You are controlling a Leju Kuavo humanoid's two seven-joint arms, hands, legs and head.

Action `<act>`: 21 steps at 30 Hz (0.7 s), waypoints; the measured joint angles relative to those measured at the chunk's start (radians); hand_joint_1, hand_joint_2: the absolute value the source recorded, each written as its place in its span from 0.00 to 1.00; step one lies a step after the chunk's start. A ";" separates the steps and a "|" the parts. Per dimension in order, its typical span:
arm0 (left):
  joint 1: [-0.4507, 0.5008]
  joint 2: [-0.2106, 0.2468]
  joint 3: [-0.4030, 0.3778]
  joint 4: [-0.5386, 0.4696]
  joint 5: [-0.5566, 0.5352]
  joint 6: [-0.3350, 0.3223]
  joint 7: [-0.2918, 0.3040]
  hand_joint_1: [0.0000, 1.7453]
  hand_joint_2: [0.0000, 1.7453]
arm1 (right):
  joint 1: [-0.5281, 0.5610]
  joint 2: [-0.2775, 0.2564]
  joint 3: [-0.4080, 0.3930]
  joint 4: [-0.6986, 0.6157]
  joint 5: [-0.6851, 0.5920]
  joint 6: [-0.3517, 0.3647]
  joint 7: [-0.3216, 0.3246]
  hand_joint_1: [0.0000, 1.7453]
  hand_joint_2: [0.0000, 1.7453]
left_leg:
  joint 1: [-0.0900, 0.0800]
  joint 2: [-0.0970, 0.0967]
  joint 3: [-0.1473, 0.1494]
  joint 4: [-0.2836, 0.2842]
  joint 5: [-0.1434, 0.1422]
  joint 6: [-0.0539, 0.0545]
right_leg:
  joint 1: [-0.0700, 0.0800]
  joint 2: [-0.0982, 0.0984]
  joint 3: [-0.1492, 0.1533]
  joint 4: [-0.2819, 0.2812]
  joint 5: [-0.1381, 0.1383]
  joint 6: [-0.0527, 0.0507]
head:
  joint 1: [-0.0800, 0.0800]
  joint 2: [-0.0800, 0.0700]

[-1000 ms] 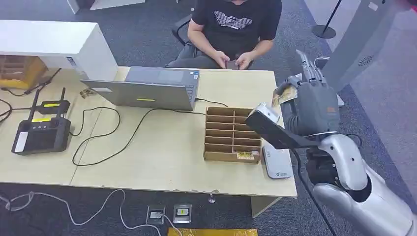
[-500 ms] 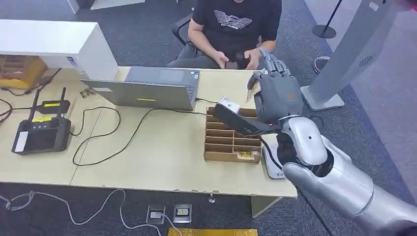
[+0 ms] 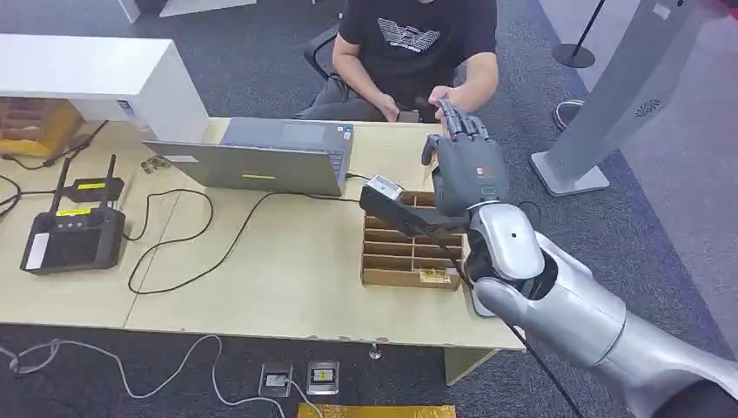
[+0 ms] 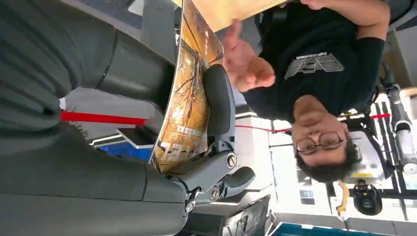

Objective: Pass the card to the sensor for recognition and then transmit it.

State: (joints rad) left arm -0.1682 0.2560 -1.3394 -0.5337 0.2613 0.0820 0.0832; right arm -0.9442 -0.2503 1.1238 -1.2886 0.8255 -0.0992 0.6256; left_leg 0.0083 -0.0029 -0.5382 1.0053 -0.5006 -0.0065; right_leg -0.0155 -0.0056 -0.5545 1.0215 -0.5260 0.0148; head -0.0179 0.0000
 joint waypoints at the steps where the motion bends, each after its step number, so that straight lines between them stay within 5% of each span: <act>1: 0.000 0.000 0.000 0.000 0.000 0.000 0.000 0.00 0.00 | -0.002 0.002 0.002 0.005 0.000 0.000 0.000 1.00 1.00 | 0.000 0.000 0.000 0.000 0.000 0.000 | 0.000 0.000 0.000 0.000 0.000 0.000 | 0.000 0.000; 21: -0.009 -0.010 0.018 0.002 -0.032 -0.053 0.002 0.00 0.00 | -0.056 0.109 0.025 0.227 0.019 0.081 -0.015 1.00 1.00 | 0.000 0.000 0.000 0.000 0.000 0.000 | 0.000 0.000 0.000 0.000 0.000 0.000 | 0.000 0.000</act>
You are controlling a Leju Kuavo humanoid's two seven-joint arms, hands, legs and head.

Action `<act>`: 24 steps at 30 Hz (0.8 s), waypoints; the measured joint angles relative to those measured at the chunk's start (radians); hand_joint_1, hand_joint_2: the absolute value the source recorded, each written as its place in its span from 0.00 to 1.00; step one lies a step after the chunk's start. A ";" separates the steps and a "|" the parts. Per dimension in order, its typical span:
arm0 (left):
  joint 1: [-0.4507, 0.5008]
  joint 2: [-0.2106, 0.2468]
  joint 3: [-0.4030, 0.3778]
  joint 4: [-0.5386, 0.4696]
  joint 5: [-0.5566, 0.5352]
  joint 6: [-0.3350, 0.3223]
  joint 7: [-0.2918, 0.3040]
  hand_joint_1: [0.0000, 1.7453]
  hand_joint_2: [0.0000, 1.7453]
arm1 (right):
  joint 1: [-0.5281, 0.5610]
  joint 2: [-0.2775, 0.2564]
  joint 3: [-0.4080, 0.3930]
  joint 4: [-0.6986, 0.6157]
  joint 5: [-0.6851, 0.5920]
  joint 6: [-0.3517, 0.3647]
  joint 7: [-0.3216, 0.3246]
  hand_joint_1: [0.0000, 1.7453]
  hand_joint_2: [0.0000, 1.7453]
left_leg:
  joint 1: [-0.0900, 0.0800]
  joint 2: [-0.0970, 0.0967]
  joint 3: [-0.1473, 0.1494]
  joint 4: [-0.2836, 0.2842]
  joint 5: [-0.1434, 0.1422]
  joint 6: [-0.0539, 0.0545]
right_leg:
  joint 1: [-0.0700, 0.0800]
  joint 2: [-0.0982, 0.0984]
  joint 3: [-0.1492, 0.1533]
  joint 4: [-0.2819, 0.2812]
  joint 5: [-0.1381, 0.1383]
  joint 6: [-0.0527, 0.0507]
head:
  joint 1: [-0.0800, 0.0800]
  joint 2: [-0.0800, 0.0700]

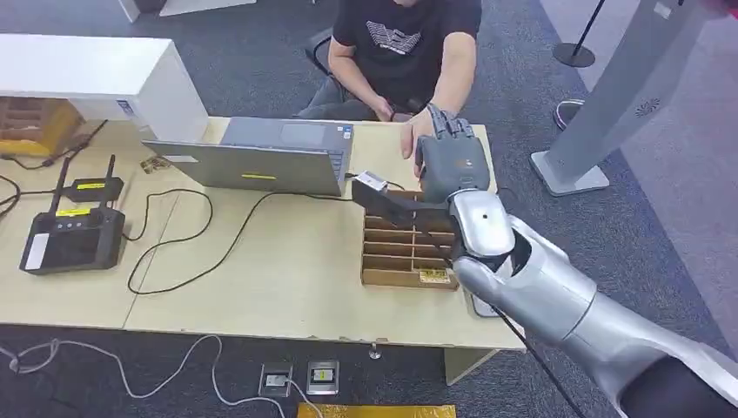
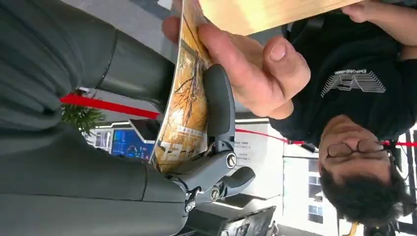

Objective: Pass the card to the sensor for recognition and then transmit it.

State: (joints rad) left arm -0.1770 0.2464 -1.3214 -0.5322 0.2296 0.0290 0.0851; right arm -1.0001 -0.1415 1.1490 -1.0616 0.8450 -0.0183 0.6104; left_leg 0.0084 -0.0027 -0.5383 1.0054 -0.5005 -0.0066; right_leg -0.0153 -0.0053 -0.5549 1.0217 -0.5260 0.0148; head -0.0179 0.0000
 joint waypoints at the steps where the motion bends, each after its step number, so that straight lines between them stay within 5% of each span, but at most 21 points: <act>1: 0.000 0.000 0.001 0.000 -0.010 -0.003 0.000 0.00 0.00 | -0.003 0.005 -0.001 0.011 0.003 0.011 0.000 1.00 1.00 | 0.000 0.000 0.000 0.000 0.000 0.000 | 0.000 0.000 0.000 0.000 0.000 0.000 | 0.000 0.000; 4: -0.010 -0.003 0.003 0.000 -0.042 -0.035 0.005 0.00 0.00 | -0.012 0.015 -0.005 0.042 0.011 0.052 0.015 0.95 1.00 | 0.000 0.000 0.000 0.000 0.000 0.000 | 0.000 0.000 0.000 0.000 0.000 0.000 | 0.000 0.000; 5: -0.015 -0.004 0.005 0.000 -0.053 -0.045 0.006 0.00 0.00 | -0.012 0.018 -0.010 0.053 0.016 0.061 0.018 0.58 1.00 | 0.000 0.000 0.000 0.000 0.000 0.000 | 0.000 0.000 0.000 0.000 0.000 0.000 | 0.000 0.000; 6: -0.020 -0.005 0.006 0.000 -0.064 -0.053 0.007 0.00 0.00 | -0.012 0.019 -0.014 0.060 0.019 0.068 0.022 0.00 1.00 | 0.000 0.000 0.000 0.000 0.000 0.000 | 0.000 0.000 0.000 0.000 0.000 0.000 | 0.000 0.000; 9: -0.029 -0.006 0.009 0.002 -0.084 -0.062 0.007 0.00 0.00 | -0.009 0.020 -0.021 0.072 0.035 0.084 0.028 0.00 1.00 | 0.000 0.001 0.000 0.000 0.000 0.000 | 0.000 0.000 0.000 0.000 0.000 0.000 | 0.000 0.000; 10: -0.031 -0.007 0.012 0.003 -0.091 -0.064 0.007 0.00 0.00 | -0.007 0.020 -0.024 0.075 0.041 0.090 0.034 0.00 0.00 | 0.000 0.001 0.001 0.000 0.000 0.000 | 0.000 0.001 0.000 0.000 0.000 0.000 | 0.000 0.000; 24: -0.030 -0.018 0.062 0.019 -0.157 -0.086 0.007 0.00 0.00 | 0.057 0.018 -0.108 0.081 0.060 0.101 0.045 0.00 0.00 | 0.000 0.001 0.001 0.000 0.000 0.000 | 0.000 0.001 0.000 0.000 0.000 0.000 | 0.000 0.000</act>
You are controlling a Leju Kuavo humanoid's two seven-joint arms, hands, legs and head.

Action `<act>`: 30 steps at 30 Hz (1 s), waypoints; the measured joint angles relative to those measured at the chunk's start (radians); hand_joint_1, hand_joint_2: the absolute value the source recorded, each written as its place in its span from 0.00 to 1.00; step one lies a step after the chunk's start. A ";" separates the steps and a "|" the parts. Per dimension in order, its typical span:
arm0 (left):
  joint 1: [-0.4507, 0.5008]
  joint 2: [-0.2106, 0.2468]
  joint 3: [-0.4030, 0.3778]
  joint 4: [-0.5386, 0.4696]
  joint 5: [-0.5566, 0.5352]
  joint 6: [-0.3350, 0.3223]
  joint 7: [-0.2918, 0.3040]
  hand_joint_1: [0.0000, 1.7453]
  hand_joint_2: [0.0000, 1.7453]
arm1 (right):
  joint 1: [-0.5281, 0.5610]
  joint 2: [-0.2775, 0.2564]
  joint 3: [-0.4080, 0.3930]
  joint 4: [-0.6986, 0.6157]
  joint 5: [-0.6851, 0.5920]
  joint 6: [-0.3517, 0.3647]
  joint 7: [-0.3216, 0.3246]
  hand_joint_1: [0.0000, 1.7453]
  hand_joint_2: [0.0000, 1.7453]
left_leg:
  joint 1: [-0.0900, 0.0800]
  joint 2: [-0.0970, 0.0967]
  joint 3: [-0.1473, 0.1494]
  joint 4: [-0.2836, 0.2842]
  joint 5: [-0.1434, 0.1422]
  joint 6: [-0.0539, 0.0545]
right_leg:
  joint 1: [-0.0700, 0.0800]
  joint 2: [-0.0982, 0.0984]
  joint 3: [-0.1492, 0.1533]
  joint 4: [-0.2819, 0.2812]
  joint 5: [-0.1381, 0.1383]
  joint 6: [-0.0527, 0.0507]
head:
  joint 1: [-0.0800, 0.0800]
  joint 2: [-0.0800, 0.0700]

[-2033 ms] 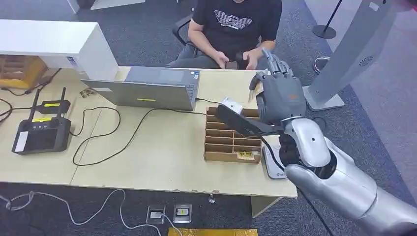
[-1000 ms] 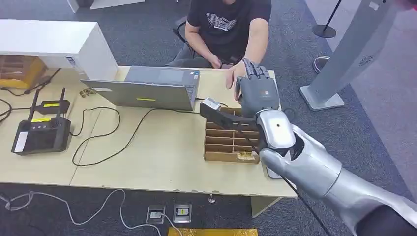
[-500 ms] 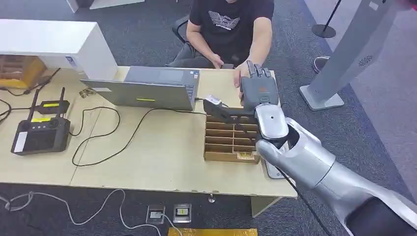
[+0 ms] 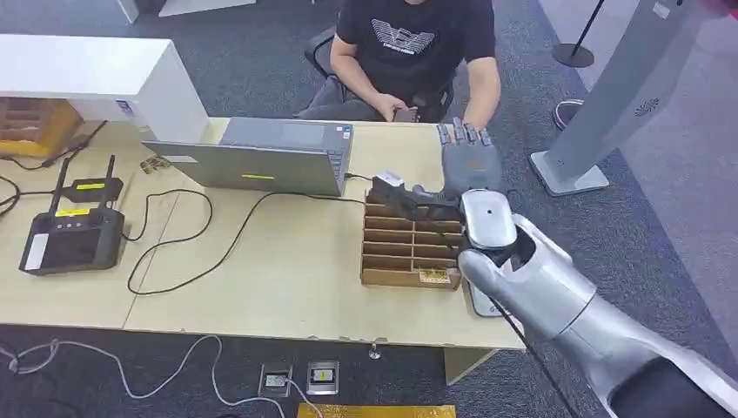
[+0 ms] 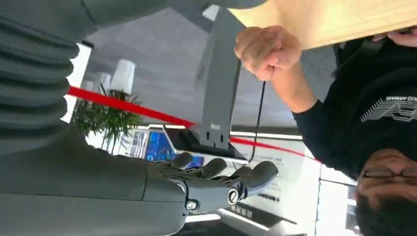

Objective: Pass the card to the sensor for recognition and then transmit it.

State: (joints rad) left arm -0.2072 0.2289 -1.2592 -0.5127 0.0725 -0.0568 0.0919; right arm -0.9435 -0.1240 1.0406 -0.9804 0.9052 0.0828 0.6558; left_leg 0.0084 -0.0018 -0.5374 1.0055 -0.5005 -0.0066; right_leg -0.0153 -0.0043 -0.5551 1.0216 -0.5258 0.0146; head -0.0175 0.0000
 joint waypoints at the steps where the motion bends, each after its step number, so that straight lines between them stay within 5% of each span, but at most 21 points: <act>1: 0.002 -0.001 0.005 0.002 -0.001 0.002 0.000 0.00 0.00 | 0.012 -0.003 -0.013 -0.008 -0.003 -0.010 -0.001 0.00 0.00 | 0.000 0.000 0.000 0.000 0.000 0.000 | 0.000 0.000 0.000 0.000 0.000 0.000 | 0.000 0.000; 9: 0.025 -0.001 0.040 0.011 -0.019 0.022 0.000 0.00 0.00 | 0.138 -0.078 -0.116 -0.173 0.002 -0.140 0.005 0.00 0.00 | 0.000 0.000 0.000 0.000 0.000 0.000 | 0.000 0.000 0.000 0.000 0.000 0.000 | 0.000 0.000; 17: 0.052 0.006 0.069 0.025 -0.026 0.043 0.000 0.00 0.00 | 0.364 -0.199 -0.238 -0.482 -0.061 -0.095 0.005 0.00 0.00 | 0.000 0.000 0.000 0.000 -0.001 0.000 | 0.000 0.000 0.000 0.000 0.000 0.000 | 0.000 0.000; 25: 0.060 0.007 0.089 0.032 -0.016 0.056 -0.006 0.00 0.00 | 0.429 -0.264 -0.291 -0.657 -0.109 -0.112 0.005 0.00 0.00 | 0.000 0.001 0.001 0.000 -0.001 0.000 | 0.000 0.000 0.000 0.000 0.000 0.000 | 0.000 0.000; 26: 0.064 0.006 0.093 0.032 -0.010 0.062 -0.011 0.00 0.00 | 0.442 -0.275 -0.296 -0.675 -0.131 -0.133 0.005 0.00 1.00 | 0.000 0.001 0.001 0.000 -0.001 0.000 | 0.000 0.000 0.000 0.000 0.000 0.000 | 0.000 0.000; 30: 0.093 0.005 0.102 0.033 0.018 0.096 -0.028 0.00 0.00 | 0.518 -0.320 -0.312 -0.759 -0.154 -0.220 0.005 0.00 1.00 | 0.000 0.001 0.001 0.000 -0.001 0.000 | 0.000 0.001 0.000 -0.001 0.000 0.000 | 0.000 0.000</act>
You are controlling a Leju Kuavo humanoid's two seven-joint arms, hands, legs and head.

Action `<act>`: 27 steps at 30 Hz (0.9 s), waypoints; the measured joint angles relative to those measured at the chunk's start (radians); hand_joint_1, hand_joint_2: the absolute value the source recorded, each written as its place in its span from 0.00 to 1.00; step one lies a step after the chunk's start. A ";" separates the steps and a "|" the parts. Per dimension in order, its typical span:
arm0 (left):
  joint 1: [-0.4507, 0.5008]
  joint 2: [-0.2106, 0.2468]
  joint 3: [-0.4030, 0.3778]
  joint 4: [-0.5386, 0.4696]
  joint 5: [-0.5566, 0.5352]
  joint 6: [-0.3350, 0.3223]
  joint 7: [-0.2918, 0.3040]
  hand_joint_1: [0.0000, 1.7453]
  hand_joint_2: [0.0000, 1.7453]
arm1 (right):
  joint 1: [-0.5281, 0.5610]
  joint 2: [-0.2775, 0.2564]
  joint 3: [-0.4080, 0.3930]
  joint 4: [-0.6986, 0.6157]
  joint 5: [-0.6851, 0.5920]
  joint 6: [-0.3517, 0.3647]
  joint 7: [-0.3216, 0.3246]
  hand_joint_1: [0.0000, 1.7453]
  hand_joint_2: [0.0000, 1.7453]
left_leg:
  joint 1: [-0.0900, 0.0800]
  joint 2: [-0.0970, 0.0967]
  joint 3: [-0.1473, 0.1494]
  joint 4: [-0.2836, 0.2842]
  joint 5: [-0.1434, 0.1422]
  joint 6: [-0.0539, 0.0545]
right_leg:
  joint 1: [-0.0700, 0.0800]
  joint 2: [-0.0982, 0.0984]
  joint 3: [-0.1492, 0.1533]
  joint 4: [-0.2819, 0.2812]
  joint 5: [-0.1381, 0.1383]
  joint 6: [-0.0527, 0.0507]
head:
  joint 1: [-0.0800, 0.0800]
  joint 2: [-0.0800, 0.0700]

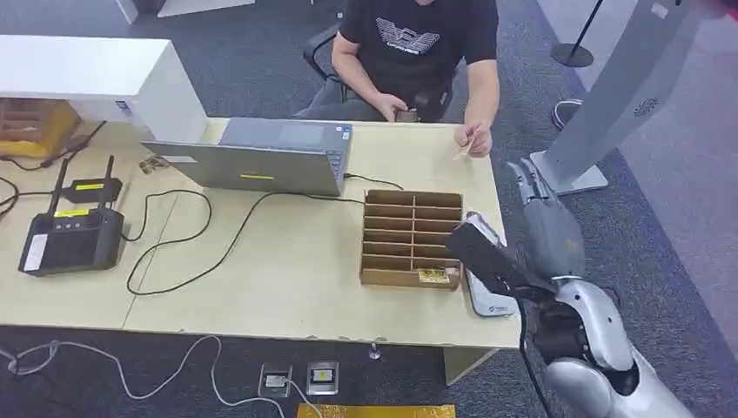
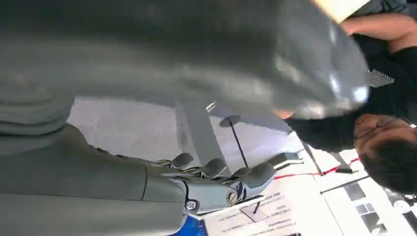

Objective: Pass the card to the sensor for recognition and then transmit it.

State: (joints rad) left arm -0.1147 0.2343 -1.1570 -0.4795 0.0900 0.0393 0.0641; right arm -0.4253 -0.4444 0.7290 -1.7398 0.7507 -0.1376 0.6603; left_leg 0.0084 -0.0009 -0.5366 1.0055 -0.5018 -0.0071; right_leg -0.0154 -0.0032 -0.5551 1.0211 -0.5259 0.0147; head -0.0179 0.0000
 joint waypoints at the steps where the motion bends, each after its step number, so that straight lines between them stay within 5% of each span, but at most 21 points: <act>1: 0.006 0.000 0.002 0.000 0.005 0.005 -0.001 0.00 0.00 | 0.022 -0.009 -0.004 -0.019 0.006 -0.012 0.000 0.00 1.00 | 0.000 0.000 0.000 0.000 0.000 0.000 | 0.000 0.000 0.000 0.000 0.000 0.000 | 0.000 0.000; 8: 0.032 -0.001 0.010 0.000 0.056 0.062 -0.002 0.00 0.00 | 0.174 -0.046 -0.023 -0.108 0.146 -0.090 0.000 0.00 1.00 | 0.000 0.000 -0.001 0.000 -0.001 0.000 | 0.000 0.000 0.000 0.000 0.000 0.000 | 0.000 0.000; 14: 0.041 -0.005 0.008 0.000 0.102 0.087 0.003 0.00 0.00 | 0.245 -0.042 0.023 -0.087 0.227 -0.232 0.000 0.00 1.00 | 0.000 0.000 -0.001 -0.001 -0.001 0.000 | 0.000 -0.001 0.000 0.000 0.000 0.000 | 0.000 0.000; 27: 0.042 -0.019 0.007 -0.005 0.183 0.128 0.027 0.00 0.00 | 0.287 0.054 0.087 0.077 0.499 -0.259 0.000 0.00 1.00 | 0.000 0.000 -0.001 -0.001 -0.001 0.000 | 0.000 -0.001 0.000 0.000 0.000 0.000 | 0.000 0.000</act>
State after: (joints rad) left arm -0.0729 0.2155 -1.1501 -0.4841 0.2735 0.1675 0.0908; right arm -0.1383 -0.3902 0.8160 -1.6628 1.2501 -0.3967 0.6603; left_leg 0.0086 -0.0012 -0.5374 1.0048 -0.5028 -0.0074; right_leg -0.0153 -0.0039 -0.5550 1.0211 -0.5264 0.0146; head -0.0175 0.0000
